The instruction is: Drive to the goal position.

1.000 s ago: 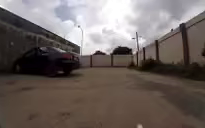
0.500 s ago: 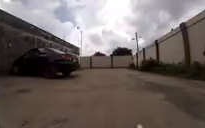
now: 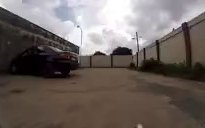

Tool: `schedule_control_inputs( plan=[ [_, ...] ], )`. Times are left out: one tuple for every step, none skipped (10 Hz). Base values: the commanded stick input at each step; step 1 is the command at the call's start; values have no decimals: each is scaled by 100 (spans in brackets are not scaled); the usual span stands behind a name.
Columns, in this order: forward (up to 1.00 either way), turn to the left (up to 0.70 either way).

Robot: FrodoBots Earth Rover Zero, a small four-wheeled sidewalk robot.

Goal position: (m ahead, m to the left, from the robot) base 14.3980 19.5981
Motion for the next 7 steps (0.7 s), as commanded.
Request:
schedule_control_inputs(
  plan=[
    [30,0],
    [30,0],
    [30,0],
    [30,0],
    [30,0],
    [30,0],
    [30,0]
  ],
)
